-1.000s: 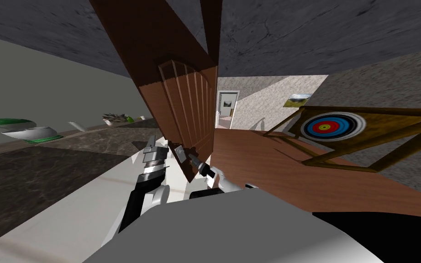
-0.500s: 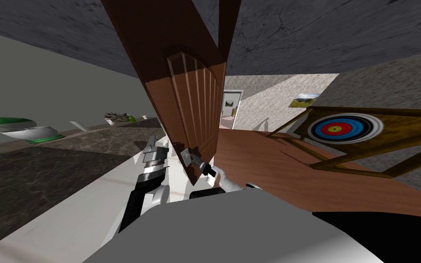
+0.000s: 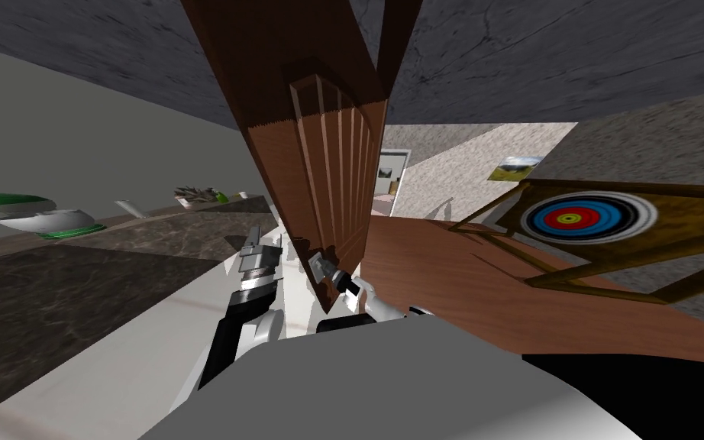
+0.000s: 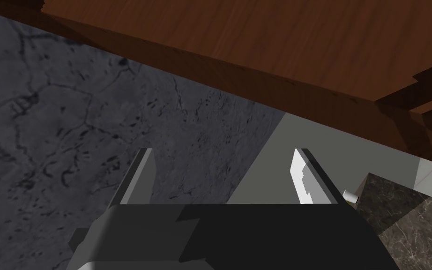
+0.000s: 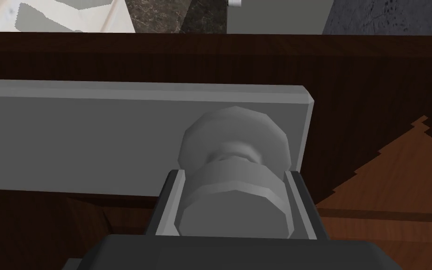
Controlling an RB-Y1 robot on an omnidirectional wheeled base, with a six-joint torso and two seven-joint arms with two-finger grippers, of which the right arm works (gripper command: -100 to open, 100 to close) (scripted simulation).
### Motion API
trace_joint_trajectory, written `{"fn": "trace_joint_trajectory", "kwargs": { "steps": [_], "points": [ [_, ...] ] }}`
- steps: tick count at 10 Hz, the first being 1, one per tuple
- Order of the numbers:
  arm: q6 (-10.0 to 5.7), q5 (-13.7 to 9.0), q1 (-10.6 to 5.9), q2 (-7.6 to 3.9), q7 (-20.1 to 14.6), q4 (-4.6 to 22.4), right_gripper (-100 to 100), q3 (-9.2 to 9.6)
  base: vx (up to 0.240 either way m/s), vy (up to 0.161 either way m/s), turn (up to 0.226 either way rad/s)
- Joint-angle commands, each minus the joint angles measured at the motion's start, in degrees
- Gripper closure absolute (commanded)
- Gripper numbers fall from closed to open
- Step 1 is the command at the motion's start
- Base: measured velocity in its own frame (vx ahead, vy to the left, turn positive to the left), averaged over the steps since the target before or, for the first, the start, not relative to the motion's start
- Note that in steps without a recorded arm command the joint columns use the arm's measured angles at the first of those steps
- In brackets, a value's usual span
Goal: Push the door open
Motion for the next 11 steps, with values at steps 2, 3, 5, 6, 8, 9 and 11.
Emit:
{"fn": "trace_joint_trajectory", "kwargs": {
  "steps": [2, 3, 5, 6, 8, 9, 11],
  "points": [
    [0.2, 0.0, 0.28, -0.16, 0.0, 0.2, 100, 0.16, -0.018, -0.024, -0.002],
    [0.2, 0.0, 0.28, -0.16, 0.0, 0.2, 100, 0.16, -0.01, -0.01, -0.005],
    [0.36, 0.9, 0.98, -0.88, -0.2, -0.4, 100, -0.23, 0.02, 0.038, -0.042],
    [0.4, 1.1, 1.14, -1.0, -0.3, -0.5, 100, -0.3, 0.051, 0.134, -0.113],
    [0.61, 2.1, 2.07, -1.59, -0.6, -1.3, 100, -0.71, 0.095, 0.176, -0.093],
    [0.74, 2.8, 2.66, -1.88, -0.8, -1.8, 100, -0.97, 0.098, 0.159, -0.093],
    [1.03, 4.3, 3.94, -2.4, -1.3, -2.9, 100, -1.54, 0.103, 0.203, -0.128]
  ]
}}
